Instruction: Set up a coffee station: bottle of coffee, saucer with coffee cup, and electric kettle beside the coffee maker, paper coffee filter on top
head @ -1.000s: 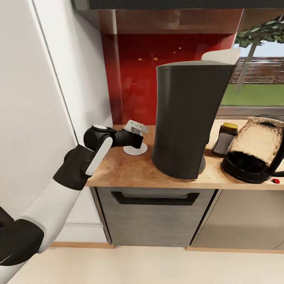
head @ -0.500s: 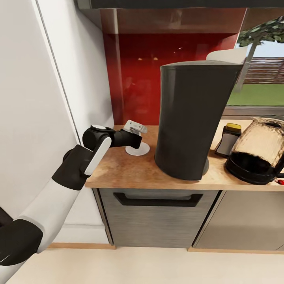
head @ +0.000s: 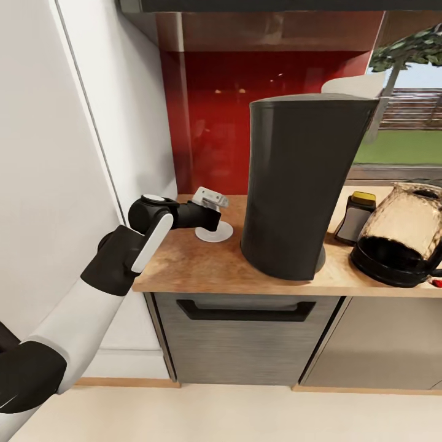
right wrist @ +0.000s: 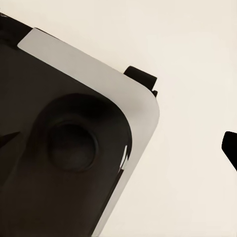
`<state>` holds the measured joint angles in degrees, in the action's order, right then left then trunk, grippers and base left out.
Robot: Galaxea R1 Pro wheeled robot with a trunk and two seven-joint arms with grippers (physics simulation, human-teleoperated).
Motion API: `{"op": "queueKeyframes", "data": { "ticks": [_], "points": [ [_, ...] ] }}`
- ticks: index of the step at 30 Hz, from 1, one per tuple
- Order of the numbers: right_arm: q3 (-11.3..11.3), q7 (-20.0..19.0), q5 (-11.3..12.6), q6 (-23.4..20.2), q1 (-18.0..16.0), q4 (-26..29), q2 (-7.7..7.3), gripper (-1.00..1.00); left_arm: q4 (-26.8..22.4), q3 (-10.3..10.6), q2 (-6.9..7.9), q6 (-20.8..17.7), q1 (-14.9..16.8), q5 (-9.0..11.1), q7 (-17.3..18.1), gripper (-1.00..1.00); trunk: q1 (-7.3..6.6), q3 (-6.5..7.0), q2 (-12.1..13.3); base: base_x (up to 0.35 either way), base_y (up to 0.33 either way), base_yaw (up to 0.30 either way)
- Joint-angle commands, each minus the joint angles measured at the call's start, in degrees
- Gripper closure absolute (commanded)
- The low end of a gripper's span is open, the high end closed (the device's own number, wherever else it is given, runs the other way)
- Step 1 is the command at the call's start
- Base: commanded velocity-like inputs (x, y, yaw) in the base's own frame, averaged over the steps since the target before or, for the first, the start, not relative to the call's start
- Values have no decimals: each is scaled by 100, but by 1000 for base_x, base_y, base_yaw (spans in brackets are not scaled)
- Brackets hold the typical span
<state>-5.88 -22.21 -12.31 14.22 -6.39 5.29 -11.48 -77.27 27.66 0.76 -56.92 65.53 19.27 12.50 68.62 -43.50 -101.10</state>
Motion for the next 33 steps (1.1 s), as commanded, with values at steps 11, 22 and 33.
{"op": "queueKeyframes", "data": {
  "ticks": [11, 22, 33],
  "points": [
    [-39, 6, -9, 29, -3, -1, -3, -100, -7, 5, 3, -12, 7, -55, 51, 100, -1, -61, -3, 0, 0, 0],
    [-43, 6, -9, 29, -3, -1, -3, -100, -8, 5, 3, -12, 6, -55, 51, 100, -1, -113, -3, 0, 0, 0],
    [-40, 6, -9, 29, -3, -1, -3, -100, -9, 7, 3, -12, 4, -50, 52, 100, -1, -159, -3, 0, 0, 0]
  ]
}}
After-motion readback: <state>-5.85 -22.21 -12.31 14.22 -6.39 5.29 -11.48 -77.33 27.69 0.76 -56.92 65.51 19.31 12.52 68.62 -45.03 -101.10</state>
